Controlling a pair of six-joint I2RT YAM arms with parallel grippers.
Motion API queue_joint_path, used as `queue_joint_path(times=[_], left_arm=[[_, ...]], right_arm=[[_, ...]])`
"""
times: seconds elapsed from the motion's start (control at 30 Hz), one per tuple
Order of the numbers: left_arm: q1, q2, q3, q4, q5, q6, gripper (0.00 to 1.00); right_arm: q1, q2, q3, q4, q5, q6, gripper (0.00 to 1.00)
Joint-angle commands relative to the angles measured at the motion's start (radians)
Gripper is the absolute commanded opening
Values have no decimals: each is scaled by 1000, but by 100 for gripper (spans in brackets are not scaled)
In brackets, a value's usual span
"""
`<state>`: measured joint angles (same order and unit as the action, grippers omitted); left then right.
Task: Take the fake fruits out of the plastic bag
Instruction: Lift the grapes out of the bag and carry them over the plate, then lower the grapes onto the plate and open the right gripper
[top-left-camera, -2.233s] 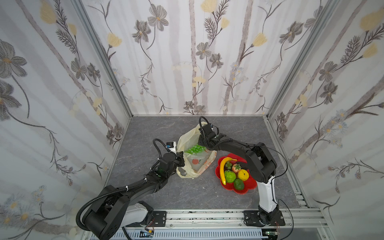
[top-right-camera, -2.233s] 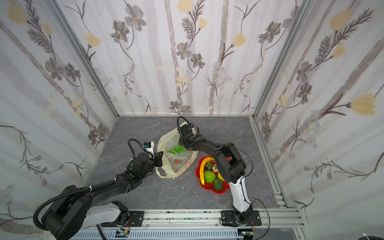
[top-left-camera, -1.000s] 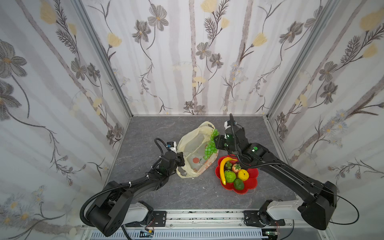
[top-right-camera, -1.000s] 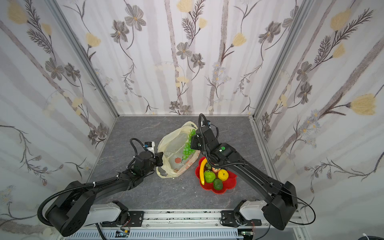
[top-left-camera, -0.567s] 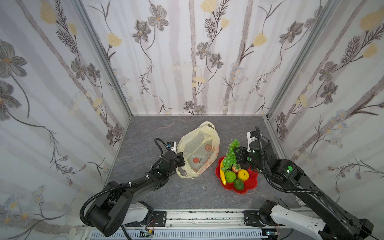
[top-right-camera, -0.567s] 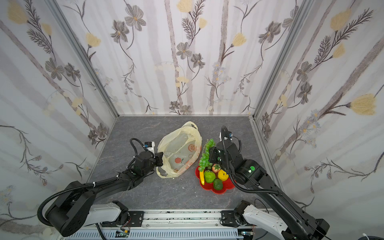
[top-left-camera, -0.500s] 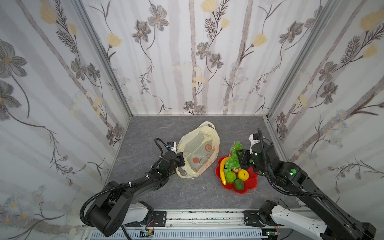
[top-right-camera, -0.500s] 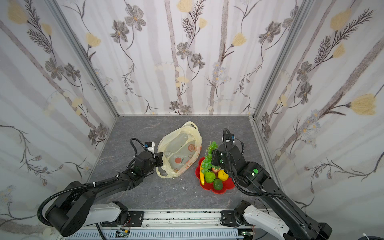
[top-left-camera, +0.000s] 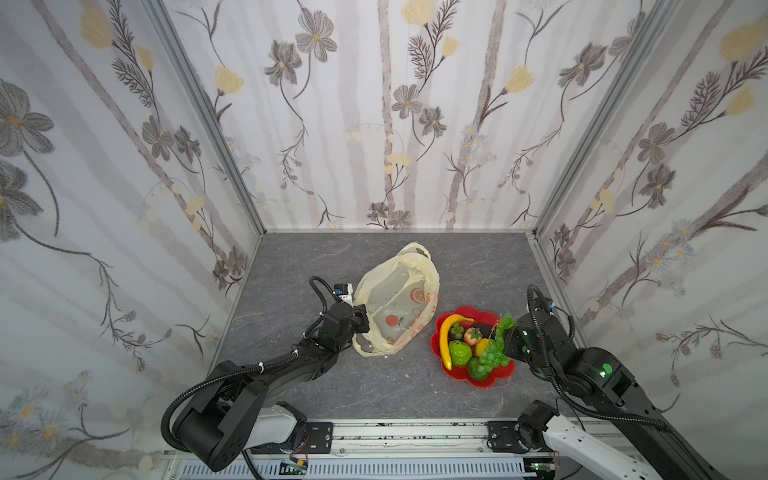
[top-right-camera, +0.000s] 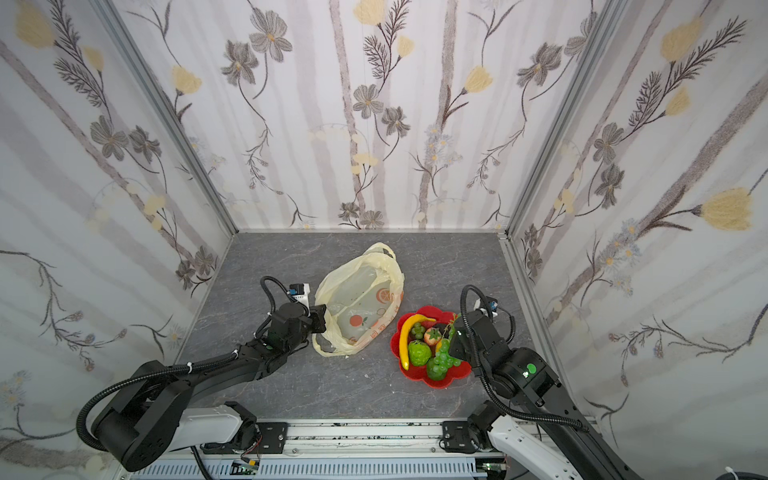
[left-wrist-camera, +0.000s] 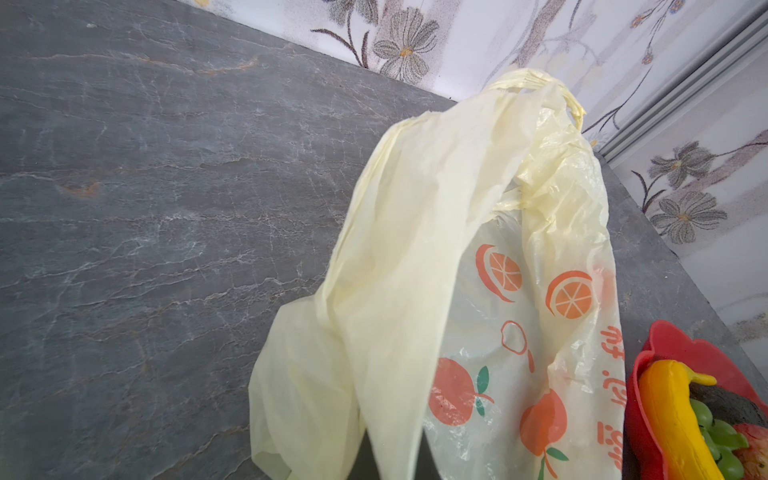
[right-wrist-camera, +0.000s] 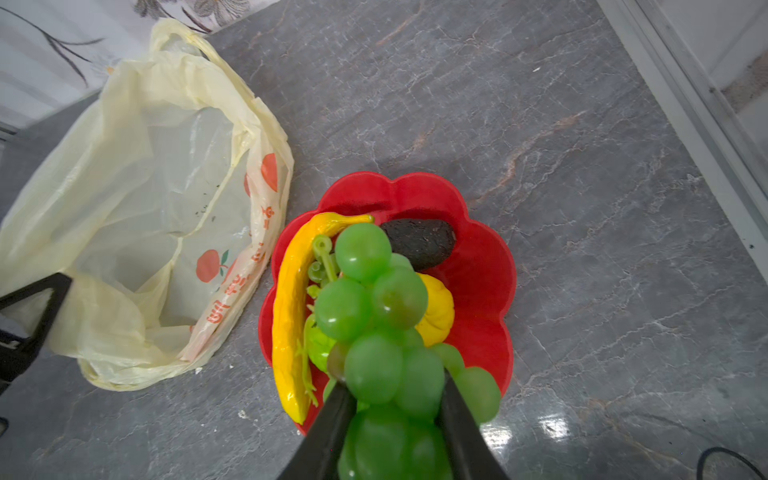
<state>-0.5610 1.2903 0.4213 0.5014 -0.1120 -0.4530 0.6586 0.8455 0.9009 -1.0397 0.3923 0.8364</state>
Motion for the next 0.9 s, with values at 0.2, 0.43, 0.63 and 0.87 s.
queue_joint_path(times=[0.2, 0.43, 0.63, 0.87], left_arm=[[0, 4, 9, 7, -14, -2, 0], [2, 3, 8, 8, -11, -1, 0], [2, 6, 10, 8, -9, -3, 0], [1, 5, 10, 8, -2, -5, 0]], right_arm=[[-31, 7, -15, -53, 106, 29, 31], [-51, 31, -58, -16, 104, 23, 32], [-66, 61, -88, 24, 105, 23, 32], [-93, 119, -97, 26, 130, 29, 33]])
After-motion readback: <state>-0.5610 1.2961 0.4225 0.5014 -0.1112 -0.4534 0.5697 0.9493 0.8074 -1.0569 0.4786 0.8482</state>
